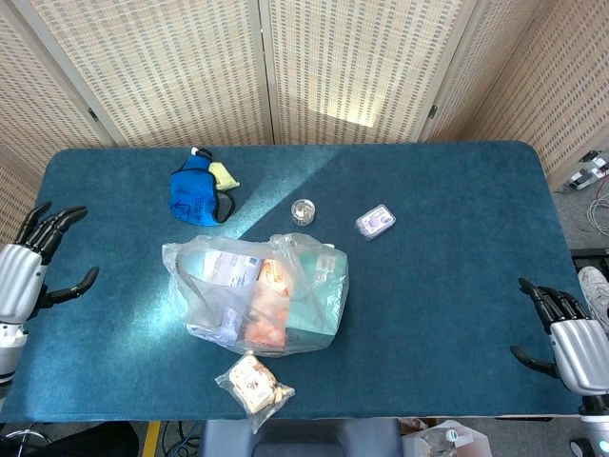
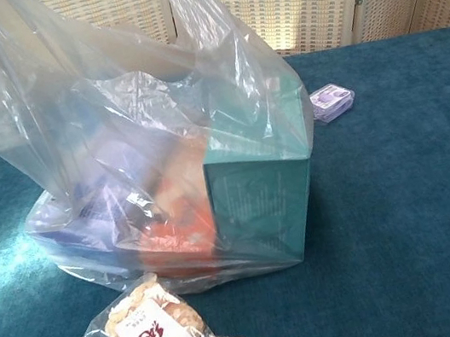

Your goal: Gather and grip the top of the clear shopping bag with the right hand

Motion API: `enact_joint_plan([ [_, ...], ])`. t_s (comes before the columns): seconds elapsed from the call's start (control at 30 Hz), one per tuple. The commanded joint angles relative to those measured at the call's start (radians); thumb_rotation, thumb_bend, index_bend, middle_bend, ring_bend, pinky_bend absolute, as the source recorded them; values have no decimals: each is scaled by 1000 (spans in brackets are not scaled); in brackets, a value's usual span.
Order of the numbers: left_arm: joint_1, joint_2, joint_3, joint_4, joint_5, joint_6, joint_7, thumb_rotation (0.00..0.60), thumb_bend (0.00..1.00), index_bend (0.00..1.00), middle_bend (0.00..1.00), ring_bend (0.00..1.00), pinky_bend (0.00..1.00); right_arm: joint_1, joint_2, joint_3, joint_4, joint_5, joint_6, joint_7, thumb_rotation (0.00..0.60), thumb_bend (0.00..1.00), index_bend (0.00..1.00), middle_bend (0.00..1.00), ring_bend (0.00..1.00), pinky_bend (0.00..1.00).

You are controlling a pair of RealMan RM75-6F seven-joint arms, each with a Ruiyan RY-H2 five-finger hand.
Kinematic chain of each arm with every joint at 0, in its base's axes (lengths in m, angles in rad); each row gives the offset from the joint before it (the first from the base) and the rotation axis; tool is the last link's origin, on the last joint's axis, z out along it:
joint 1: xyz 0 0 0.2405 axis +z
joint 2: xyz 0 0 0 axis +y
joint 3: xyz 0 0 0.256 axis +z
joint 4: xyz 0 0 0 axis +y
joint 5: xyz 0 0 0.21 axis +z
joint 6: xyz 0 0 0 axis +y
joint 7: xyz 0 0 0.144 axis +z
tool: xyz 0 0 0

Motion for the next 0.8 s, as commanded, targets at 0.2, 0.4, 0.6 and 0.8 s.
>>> enact_joint_plan([
  [0.2,-115,-30,-33,16,35,-68,2,600,278,115,147,158,39,-4,1,-3,-12,2,0,-12,600,151,43,212,165,208],
  [0.4,-179,-39,-33,-7,41,-128,27,600,277,160,148,156,39,-7,-1,-3,-9,8,0,-9,600,150,43,212,165,208],
  [0.6,-220,-58,-18,-41,71,-141,32,600,277,239,148,156,39,-7,-6,-1,1,17,-3,2,600,151,43,212,165,208],
  [0.8,-242,-57,-7,-78,70,-154,-5,600,277,295,148,158,40,-8,-11,0,11,20,-4,13,600,150,43,212,165,208],
])
